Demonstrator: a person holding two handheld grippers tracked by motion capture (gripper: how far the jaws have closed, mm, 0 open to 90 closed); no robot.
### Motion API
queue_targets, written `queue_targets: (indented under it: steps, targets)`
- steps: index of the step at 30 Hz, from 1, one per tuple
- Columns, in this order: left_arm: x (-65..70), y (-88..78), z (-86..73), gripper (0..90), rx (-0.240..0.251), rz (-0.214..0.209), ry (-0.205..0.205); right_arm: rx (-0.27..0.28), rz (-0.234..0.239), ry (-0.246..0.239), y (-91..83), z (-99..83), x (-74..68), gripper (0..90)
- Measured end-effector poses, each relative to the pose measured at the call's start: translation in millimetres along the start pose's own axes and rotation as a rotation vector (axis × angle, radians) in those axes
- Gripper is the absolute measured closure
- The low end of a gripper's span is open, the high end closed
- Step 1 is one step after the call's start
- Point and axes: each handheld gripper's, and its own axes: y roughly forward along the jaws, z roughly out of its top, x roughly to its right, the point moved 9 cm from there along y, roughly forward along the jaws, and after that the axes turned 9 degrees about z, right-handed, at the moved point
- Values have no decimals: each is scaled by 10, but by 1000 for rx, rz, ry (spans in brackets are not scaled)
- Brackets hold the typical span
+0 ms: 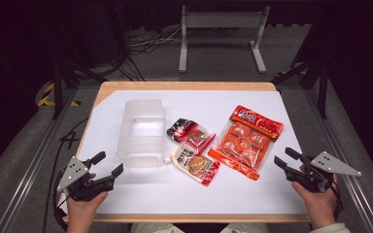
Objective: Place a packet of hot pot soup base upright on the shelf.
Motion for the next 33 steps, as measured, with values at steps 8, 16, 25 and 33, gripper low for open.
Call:
queue_targets:
  steps: [8, 16, 25, 33]
  targets:
    - [30, 30, -1, 236, -5, -6, 7, -38, 43, 14, 145, 118, 39, 398]
    - [2, 31, -5, 234, -4, -8, -15, -20, 54, 67, 281, 302, 228, 360]
    - [1, 40, 0, 203, 1, -2, -14, -58, 49, 110, 594, 284, 556, 291]
    - [10, 50, -7, 201, -2, -4, -10, -72, -21, 140, 768, 268, 822, 282]
